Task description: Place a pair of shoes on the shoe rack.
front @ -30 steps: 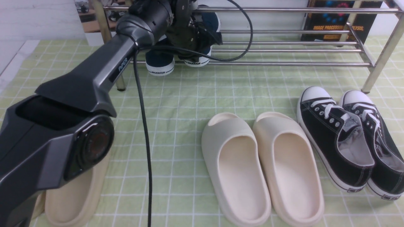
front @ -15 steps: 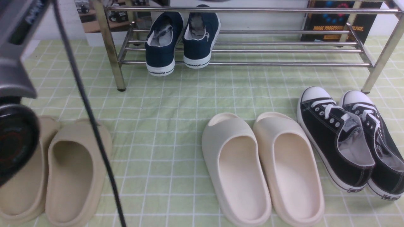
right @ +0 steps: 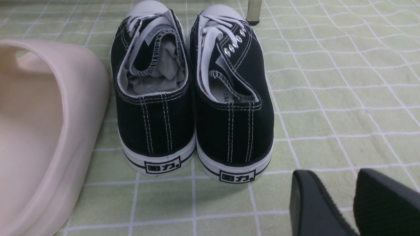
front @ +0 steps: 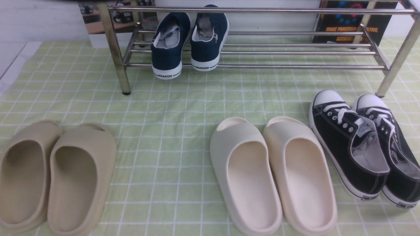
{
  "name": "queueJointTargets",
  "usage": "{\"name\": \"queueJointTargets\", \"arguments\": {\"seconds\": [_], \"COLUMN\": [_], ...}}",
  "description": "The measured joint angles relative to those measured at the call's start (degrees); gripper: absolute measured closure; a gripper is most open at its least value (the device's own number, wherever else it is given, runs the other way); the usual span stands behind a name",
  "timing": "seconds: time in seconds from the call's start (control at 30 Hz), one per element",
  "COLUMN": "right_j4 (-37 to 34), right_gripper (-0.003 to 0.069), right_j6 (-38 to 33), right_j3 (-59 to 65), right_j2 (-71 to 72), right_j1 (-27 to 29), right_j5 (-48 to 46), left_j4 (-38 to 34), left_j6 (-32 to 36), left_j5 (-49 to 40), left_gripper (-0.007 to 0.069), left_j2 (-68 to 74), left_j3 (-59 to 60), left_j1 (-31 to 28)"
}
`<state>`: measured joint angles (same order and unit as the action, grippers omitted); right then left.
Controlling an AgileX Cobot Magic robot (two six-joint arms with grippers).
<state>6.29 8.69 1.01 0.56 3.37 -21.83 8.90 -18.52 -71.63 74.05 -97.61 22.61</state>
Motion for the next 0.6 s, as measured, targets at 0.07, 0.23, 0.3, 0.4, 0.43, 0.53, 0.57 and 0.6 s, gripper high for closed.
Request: {"name": "queueJointTargets", "arguments": {"seconds": [0.07,0.23,0.3,0.4,0.43,0.53,0.57,0.6], "right_j4": [0.00,0.00,0.00,0.00,0.00,0.00,0.00,0.00], "right_gripper": [0.0419,0.0419,0.0419,0.0419,0.0419,0.0419,0.0419,0.0419], "right_j6": [0.00,0.00,0.00,0.00,0.00,0.00,0.00,0.00], "right_j3": [0.00,0.00,0.00,0.00,0.00,0.00,0.00,0.00], "right_j2": [0.00,0.00,0.00,0.00,0.00,0.00,0.00,0.00], "right_j1": [0.00,0.00,0.00,0.00,0.00,0.00,0.00,0.00], "right_j5": [0.00,0.00,0.00,0.00,0.00,0.00,0.00,0.00], "left_j4": [0.14,0.08,0.13,-0.21,-0.27,-1.83,-2.29,-2.28], "left_j6": [-1.29,-4.01,-5.15,-5.90,-5.90,-6.12,-6.12,-6.12], "left_j5": [0.33,2.66,3.65,5.68,5.73,6.04,5.37,4.87], "left_gripper": [0.0638,0.0638,0.0638,0.0638,0.0638,0.0638,0.0638,0.0638], "left_j2": [-7.56,-21.03,-26.91,-35.55,-35.95,-41.20,-43.35,-44.07], "left_j3": [7.77,21.54,27.30,37.20,37.20,42.55,44.22,44.74], "left_j1": [0.00,0.00,0.00,0.00,0.00,0.00,0.00,0.00]}}
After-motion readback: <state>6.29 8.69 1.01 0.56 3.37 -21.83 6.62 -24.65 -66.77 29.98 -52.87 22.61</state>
